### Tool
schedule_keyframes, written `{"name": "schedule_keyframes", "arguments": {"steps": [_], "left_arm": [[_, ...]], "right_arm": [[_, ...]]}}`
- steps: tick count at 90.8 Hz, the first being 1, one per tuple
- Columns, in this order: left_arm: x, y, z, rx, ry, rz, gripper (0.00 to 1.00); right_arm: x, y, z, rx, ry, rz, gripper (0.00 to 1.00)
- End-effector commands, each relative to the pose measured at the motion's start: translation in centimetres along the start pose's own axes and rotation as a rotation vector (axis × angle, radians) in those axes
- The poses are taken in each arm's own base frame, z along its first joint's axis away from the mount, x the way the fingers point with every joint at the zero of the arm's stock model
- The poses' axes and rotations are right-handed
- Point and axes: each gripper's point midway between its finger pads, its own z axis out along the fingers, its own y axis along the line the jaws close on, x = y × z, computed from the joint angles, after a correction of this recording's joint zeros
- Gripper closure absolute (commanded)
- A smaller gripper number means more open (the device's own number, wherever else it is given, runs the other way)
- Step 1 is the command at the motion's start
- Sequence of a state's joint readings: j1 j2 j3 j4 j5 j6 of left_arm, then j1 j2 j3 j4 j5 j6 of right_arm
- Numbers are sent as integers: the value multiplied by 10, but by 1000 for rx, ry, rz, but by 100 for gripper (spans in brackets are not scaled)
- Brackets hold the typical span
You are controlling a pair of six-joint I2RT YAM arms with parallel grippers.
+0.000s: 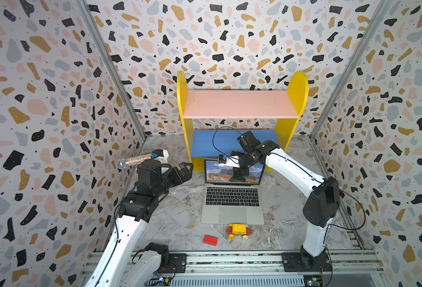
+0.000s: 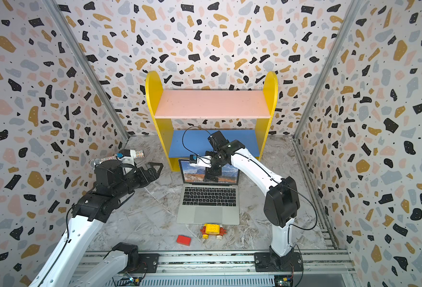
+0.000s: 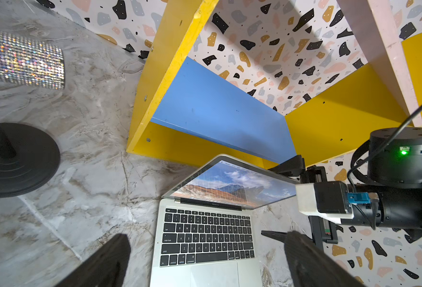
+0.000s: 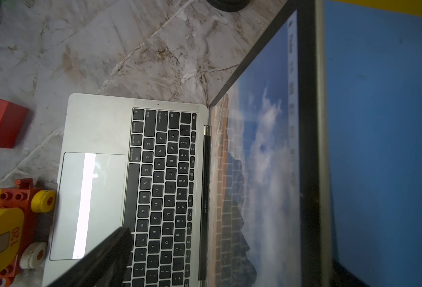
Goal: Close the laptop lid and set it aside
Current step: Close the lid of the laptop.
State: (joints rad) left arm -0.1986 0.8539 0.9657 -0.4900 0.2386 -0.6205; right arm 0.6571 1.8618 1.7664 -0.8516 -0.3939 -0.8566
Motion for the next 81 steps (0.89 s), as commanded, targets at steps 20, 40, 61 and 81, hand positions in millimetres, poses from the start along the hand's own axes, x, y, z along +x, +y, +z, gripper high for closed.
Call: {"name": "schedule_keyframes", "arguments": {"steps": [20,40,61,81], "left_arm": [[-6,-7,2,27,-14,15,0],[-6,-7,2,27,-14,16,0],[-5,-5,3,23,-12,14,0],[-4,-5,4,23,-10,14,0]], "right_arm": [[-15,28,-25,-6,-64,2,0],[-12,33,-19,-17,-49,2,0],[-12,37,-14,-19,-39,-5,0],[-12,46,-9,-25,-36,-6,0]]}}
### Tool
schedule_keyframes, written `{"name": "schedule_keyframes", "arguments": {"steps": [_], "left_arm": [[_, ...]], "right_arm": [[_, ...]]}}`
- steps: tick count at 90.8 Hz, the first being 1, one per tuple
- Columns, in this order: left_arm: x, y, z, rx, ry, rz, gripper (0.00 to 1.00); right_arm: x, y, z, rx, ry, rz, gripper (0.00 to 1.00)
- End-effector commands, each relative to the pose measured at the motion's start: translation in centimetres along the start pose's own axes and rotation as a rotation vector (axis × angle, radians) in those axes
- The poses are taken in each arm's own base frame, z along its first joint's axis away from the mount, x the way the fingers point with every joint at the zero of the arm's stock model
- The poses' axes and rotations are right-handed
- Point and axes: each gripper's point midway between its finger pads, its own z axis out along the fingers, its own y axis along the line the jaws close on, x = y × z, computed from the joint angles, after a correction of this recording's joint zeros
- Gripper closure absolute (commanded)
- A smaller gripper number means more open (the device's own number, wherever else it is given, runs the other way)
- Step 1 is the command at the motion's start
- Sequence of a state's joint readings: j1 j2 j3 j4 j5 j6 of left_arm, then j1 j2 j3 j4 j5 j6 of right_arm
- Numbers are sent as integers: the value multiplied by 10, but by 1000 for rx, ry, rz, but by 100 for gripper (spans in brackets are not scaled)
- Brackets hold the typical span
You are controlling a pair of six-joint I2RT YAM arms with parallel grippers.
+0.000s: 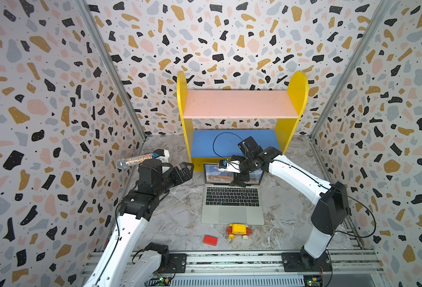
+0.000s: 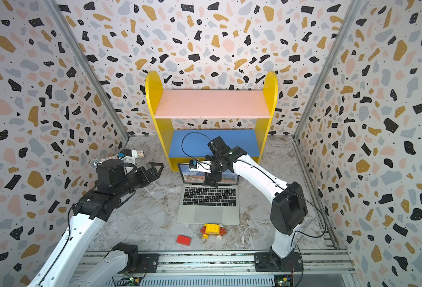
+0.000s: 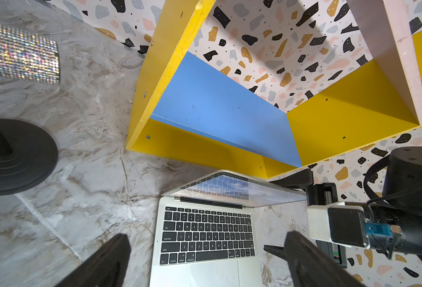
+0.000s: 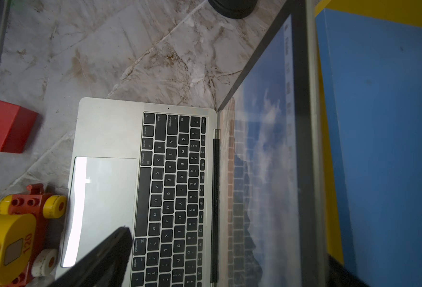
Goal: Close the laptop lid and set it aside
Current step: Close the lid of the laptop.
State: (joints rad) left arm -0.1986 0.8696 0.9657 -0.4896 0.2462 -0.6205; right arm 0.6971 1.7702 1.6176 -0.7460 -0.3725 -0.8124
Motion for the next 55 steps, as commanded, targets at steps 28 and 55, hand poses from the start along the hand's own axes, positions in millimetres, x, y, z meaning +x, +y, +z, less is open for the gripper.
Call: {"name": "schedule_keyframes", "arguments": {"steps": [28,55], "left_arm": [[-5,-5,0,24,-24,13,0],[-5,-5,1,27,-21,11,0]], "right_arm": [[-5,39,-3,-63,-8,18,0],[3,53,1,-75,10,31,0]]}}
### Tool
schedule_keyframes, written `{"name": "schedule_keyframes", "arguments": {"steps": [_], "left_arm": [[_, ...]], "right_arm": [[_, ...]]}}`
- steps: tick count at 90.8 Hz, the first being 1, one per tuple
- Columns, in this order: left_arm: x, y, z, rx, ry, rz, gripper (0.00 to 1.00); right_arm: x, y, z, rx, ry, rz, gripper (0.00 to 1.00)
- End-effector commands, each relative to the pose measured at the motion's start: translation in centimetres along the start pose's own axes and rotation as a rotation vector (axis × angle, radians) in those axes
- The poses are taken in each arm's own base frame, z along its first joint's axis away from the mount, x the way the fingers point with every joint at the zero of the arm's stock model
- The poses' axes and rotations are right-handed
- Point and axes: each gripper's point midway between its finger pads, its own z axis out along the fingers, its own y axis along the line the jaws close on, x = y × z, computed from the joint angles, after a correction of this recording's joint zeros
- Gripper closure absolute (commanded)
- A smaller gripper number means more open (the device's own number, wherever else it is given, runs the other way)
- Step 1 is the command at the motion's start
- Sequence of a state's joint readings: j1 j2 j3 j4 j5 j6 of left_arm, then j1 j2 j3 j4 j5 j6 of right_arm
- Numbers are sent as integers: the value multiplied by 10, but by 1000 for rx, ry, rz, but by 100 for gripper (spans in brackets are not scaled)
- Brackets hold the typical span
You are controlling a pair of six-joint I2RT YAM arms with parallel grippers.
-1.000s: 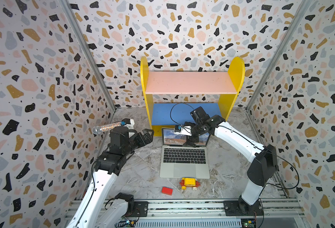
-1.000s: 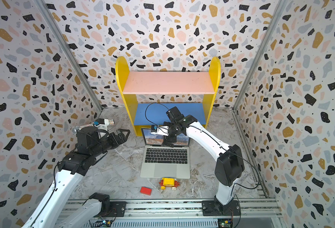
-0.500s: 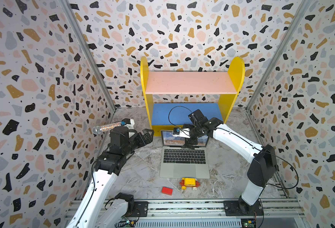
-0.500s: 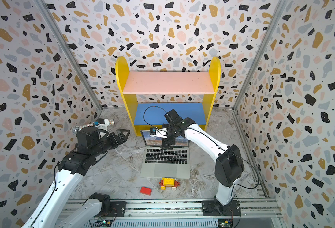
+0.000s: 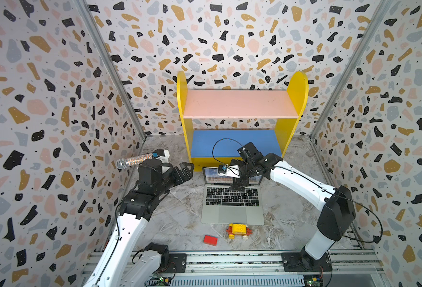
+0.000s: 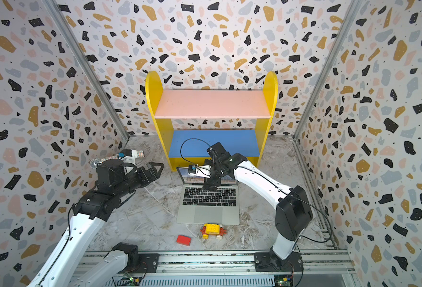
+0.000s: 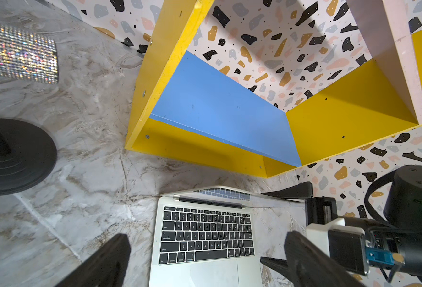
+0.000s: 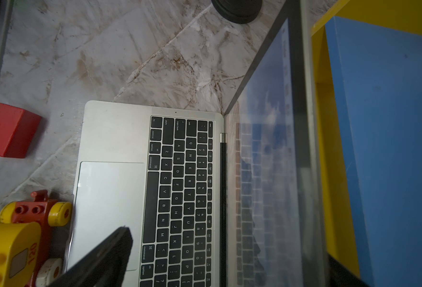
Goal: Close the laptop lid and set it aside
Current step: Close the lid of the laptop.
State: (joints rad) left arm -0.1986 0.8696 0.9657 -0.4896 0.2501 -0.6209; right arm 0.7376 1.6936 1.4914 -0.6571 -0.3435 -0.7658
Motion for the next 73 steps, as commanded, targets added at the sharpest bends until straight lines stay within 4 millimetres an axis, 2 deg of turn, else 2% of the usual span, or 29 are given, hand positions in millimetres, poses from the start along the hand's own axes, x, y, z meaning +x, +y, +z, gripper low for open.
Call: {"name": "schedule_keyframes", "arguments": {"steps": [1,73], "left_arm": [[-5,-4,1,23,-22,11,0],[-4,-5,1,28,-19,8,0]], "right_arm": [[4,34,-3,-99,21,30,0],[10,70,9,-171,18,82,0]]}}
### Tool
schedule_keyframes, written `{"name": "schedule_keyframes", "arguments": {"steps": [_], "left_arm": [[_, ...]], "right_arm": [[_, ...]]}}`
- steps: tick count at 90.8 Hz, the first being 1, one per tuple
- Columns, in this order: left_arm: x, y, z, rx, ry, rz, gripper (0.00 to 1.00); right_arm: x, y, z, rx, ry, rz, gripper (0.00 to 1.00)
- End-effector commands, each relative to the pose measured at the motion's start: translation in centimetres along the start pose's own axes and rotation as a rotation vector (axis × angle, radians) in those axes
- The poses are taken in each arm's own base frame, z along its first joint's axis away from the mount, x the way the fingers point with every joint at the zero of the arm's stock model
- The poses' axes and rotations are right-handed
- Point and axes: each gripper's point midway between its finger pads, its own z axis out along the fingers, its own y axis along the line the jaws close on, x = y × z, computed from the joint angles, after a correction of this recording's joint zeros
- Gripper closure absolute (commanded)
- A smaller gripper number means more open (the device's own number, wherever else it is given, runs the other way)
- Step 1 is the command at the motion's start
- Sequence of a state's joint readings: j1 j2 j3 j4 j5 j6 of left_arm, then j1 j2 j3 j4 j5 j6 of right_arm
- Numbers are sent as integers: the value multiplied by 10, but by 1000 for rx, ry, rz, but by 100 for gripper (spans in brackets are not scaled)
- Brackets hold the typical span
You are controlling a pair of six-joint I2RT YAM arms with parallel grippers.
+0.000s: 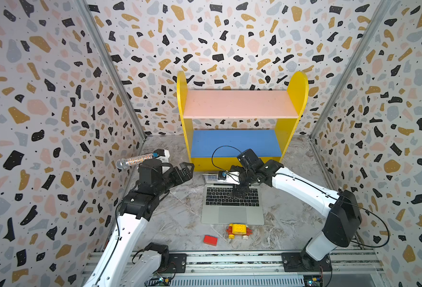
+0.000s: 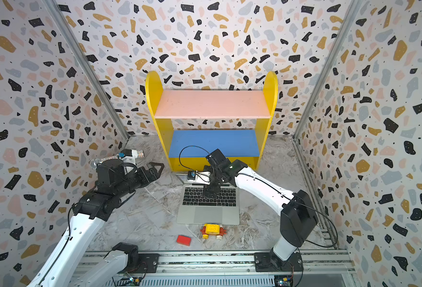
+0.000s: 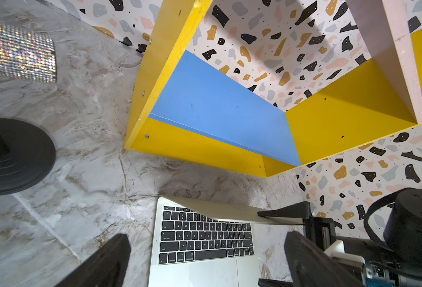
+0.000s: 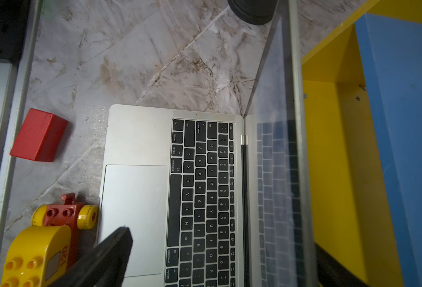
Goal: Close the laptop lid and set it aside
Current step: Close the lid of the laptop.
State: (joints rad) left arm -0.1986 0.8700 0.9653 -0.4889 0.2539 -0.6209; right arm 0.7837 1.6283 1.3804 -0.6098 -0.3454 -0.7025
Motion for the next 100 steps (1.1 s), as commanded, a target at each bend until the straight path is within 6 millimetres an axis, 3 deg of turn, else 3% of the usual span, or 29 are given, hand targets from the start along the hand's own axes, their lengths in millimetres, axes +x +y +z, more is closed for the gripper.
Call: {"name": "schedule_keyframes", "arguments": {"steps": [1,100], "left_arm": [[-4,-4,1,25,-21,8,0],[-4,-4,0,27,-24,5,0]], "right_arm": [[11,40,6,-144,32,57,0],[25,74,26,-212,65,132,0]]}}
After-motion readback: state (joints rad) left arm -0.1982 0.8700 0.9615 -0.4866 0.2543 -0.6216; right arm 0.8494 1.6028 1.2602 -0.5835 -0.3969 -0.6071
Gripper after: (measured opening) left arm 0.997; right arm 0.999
